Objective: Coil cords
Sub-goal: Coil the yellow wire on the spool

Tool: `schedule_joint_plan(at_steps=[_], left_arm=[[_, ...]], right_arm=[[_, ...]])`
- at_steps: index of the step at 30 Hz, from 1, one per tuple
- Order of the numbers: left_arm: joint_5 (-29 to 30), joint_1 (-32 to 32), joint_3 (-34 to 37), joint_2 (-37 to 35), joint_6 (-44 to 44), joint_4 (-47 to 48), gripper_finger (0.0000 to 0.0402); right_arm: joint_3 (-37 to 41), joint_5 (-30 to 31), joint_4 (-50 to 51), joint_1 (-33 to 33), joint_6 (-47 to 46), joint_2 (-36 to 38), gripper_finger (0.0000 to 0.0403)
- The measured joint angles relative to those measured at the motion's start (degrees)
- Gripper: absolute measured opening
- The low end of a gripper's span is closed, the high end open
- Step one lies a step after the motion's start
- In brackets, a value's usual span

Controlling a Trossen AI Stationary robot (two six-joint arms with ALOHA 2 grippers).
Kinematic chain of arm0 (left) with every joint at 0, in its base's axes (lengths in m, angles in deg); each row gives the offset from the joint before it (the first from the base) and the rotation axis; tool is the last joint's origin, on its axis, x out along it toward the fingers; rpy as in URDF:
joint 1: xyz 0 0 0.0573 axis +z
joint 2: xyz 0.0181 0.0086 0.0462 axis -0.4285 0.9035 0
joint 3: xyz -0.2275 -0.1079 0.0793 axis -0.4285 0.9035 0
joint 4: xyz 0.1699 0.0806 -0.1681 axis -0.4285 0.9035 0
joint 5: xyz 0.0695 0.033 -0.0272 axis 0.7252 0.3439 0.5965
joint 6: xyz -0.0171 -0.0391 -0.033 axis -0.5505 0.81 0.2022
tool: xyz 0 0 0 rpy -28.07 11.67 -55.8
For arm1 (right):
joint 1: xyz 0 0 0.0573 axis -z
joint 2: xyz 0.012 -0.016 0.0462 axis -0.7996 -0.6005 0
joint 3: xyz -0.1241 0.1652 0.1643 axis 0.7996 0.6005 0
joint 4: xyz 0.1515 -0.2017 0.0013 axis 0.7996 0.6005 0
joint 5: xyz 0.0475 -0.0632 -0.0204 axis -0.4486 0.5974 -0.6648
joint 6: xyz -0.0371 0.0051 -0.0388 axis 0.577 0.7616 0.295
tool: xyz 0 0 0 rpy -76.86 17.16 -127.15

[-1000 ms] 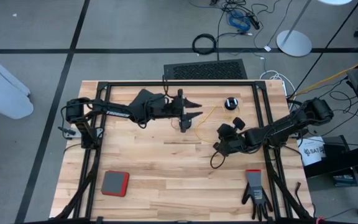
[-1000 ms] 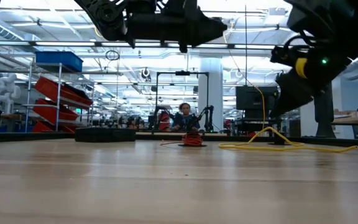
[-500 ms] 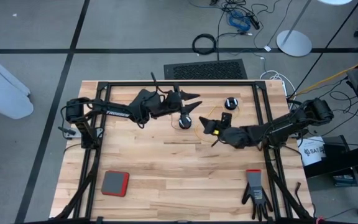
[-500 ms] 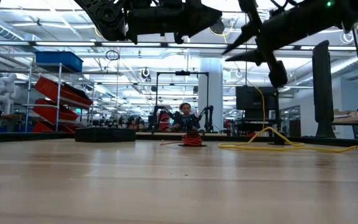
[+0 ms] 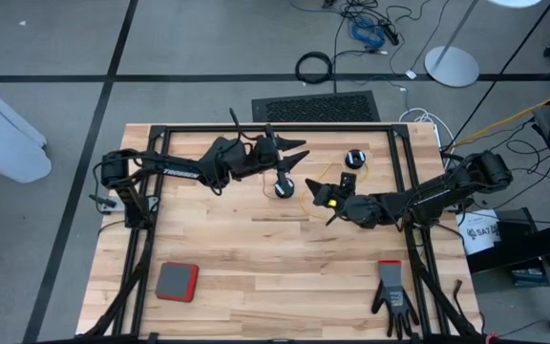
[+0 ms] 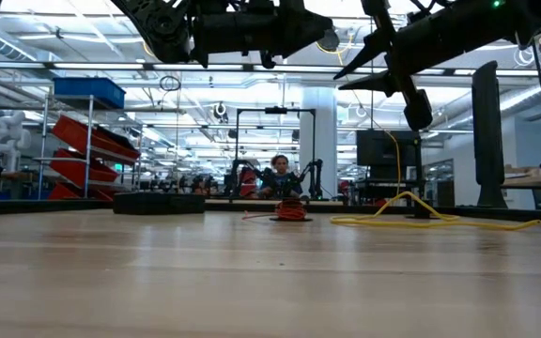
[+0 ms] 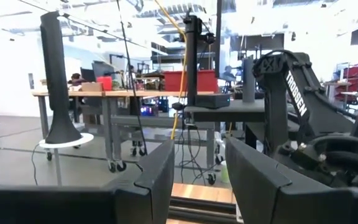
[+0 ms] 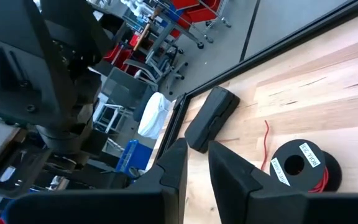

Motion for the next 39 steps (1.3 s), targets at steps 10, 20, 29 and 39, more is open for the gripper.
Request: schedule_joint_plan(at_steps=[10, 20, 29, 39], left_arm=[[-1.62, 0.04, -0.04, 0.83, 2.72, -0.4, 0.0151], [-0.7, 0.39, -0.04, 1.21, 4.47, 7.13, 0.015], [-0.33, 0.69, -0.33, 5.41, 5.87, 10.59, 0.015], [-6.56, -0.06, -0.33, 5.49, 0.4, 26.63, 0.015]], right_arm=[[0.0, 0.0, 0.17, 0.0, 0.03, 0.0, 0.0055], [0.0, 0.0, 0.23, 0.0, 0.04, 0.0, 0.0055], [0.0, 0.01, 0.33, 0.0, 0.04, -0.02, 0.0055], [0.0, 0.02, 0.48, 0.0, 0.02, -0.02, 0.0055]])
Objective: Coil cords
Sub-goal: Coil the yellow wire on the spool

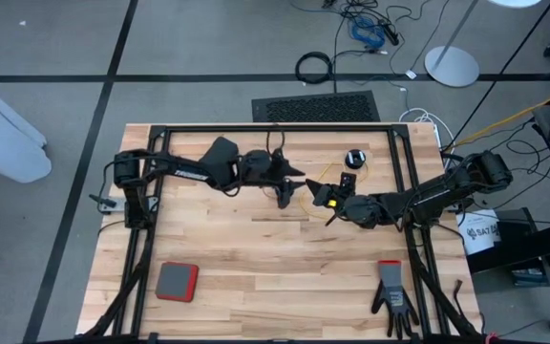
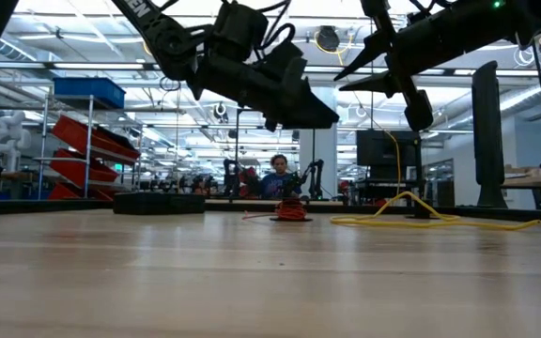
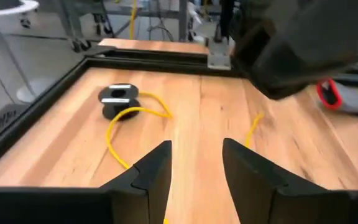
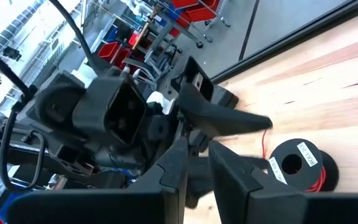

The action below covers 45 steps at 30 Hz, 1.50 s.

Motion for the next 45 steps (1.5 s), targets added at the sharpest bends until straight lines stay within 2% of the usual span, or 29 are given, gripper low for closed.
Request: schedule_joint_plan(at_steps=[8, 13, 15, 19, 24, 28, 31, 38, 45], left_arm=[[-0.01, -2.54, 0.0, 0.0, -2.22, -4.55, 0.015], [-0.02, -3.56, -0.01, 0.0, -3.8, -1.89, 0.015], [-0.01, -3.81, 0.0, 0.0, -4.06, -0.69, 0.015], [-0.03, -3.81, 0.0, 0.0, -4.06, -0.18, 0.015], [-0.01, -3.92, 0.0, 0.0, -5.46, 1.07, 0.015], [-0.01, -4.02, 0.0, 0.0, -5.56, 1.88, 0.015], [0.01, -4.21, 0.16, 0.0, -6.25, 2.08, 0.015], [0.41, -4.36, 1.59, 0.0, -6.58, 2.05, 0.015], [0.47, -4.46, 2.21, 1.73, -6.57, 1.76, 0.015]], right_arm=[[0.0, -0.02, -0.02, 0.0, 0.02, 0.0, 0.0055], [0.0, 0.11, -0.2, 0.01, 0.32, 0.0, 0.0055], [0.0, 1.47, 1.09, 0.35, 5.53, 0.0, 0.0055], [0.0, 1.48, 9.46, 0.47, 21.94, 0.0, 0.0055], [0.07, -2.76, 17.71, 0.28, 25.13, -0.07, 0.0055], [0.07, -0.46, 21.46, 0.49, 33.24, -0.07, 0.0055], [0.07, 1.11, 20.86, 1.21, 35.05, -0.04, 0.0055], [0.0, -0.01, 10.99, 2.03, 38.0, 0.01, 0.0055], [-0.02, 0.46, 11.35, 2.65, 43.84, -0.02, 0.0055]])
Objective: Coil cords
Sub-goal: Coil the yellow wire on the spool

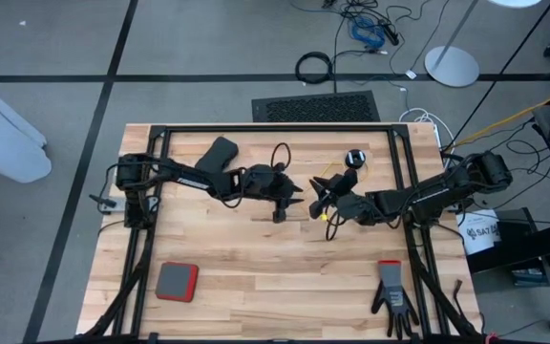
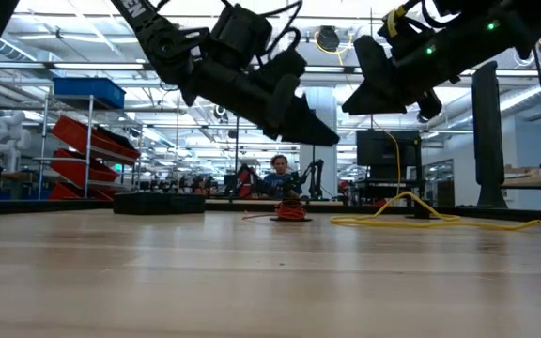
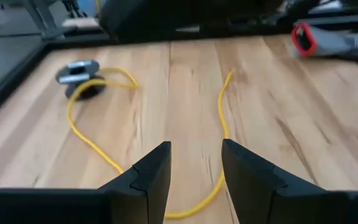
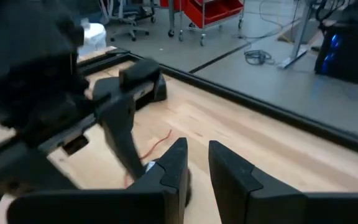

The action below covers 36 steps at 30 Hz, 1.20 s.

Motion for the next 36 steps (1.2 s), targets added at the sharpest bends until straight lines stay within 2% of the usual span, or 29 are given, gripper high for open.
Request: schedule_joint_plan(at_steps=[5, 9, 15, 17, 23, 28, 31, 36], left_arm=[[0.0, -0.17, 0.04, 3.18, 0.12, -0.19, 0.015], [0.01, -0.65, 0.07, 4.07, 0.14, -0.59, 0.015], [0.0, -2.35, 0.07, 4.03, 0.02, -2.04, 0.015], [0.0, -2.83, 0.07, 4.02, -0.61, -1.99, 0.015], [0.0, -3.73, 0.07, 4.02, -1.82, -2.01, 0.015], [0.0, -3.9, 0.07, 4.02, -1.82, -1.94, 0.015], [0.0, -3.9, 0.07, 4.02, -1.82, -1.91, 0.015], [0.0, -3.9, 0.07, 4.02, -1.84, -1.89, 0.015]], right_arm=[[0.0, -0.27, 1.0, 0.72, 6.38, 0.0, 0.0055], [0.0, 0.31, 4.27, 1.08, 16.13, 0.0, 0.0055], [0.04, 12.27, 17.59, 4.23, 21.38, 0.02, 0.0081], [0.04, 14.74, 22.1, 5.47, 21.79, 0.02, 0.0101], [0.04, 14.65, 33.07, 10.89, 17.01, 0.02, 0.0157], [0.04, 14.51, 38.84, 15.49, 11.39, 0.02, 0.0177], [0.04, 12.38, 40.54, 19.01, 9.72, 0.02, 0.0175], [0.04, -2.2, 37.14, 25.62, 13.34, -0.55, 0.0165]])
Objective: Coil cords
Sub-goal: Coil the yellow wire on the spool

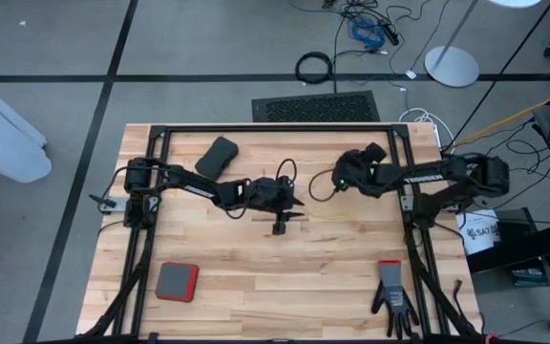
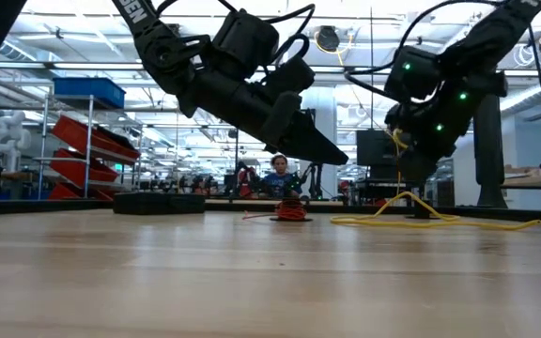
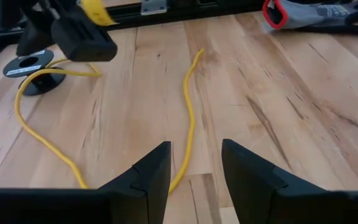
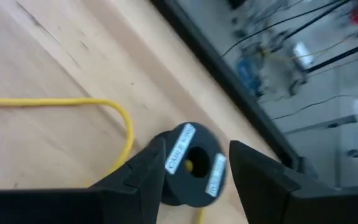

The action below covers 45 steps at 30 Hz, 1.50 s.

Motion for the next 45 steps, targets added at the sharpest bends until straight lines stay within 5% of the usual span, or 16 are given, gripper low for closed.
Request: schedule_joint_plan(at_steps=[10, 20, 24, 28, 31, 45], left_arm=[[0.0, -0.3, 0.0, -0.02, 0.04, 0.04, 0.015], [0.0, -0.35, -0.02, -0.02, 0.07, -0.15, 0.015], [0.0, -0.35, -0.02, -0.02, 0.12, -0.14, 0.015], [0.0, -0.35, -0.02, -0.02, 0.26, -0.12, 0.015], [0.0, -0.35, -0.02, -0.03, 0.25, -0.11, 0.015], [1.6, -0.25, -0.02, -0.07, 0.07, 0.06, 0.015]], right_arm=[[0.0, -5.91, -7.9, 5.68, 5.88, -6.93, 0.0162], [0.0, -3.95, -12.7, 8.97, 6.79, -14.52, 0.016], [-0.09, -3.01, -14.74, 9.65, 7.86, -16.06, 0.0126], [-0.13, -2.14, -16.33, 9.65, 9.8, -16.59, 0.0052], [-0.2, -1.43, -16.6, 9.65, 10.88, -16.56, 0.0012], [0.13, -5.94, -7.62, -0.2, 5.12, -1.53, 0.0001]])
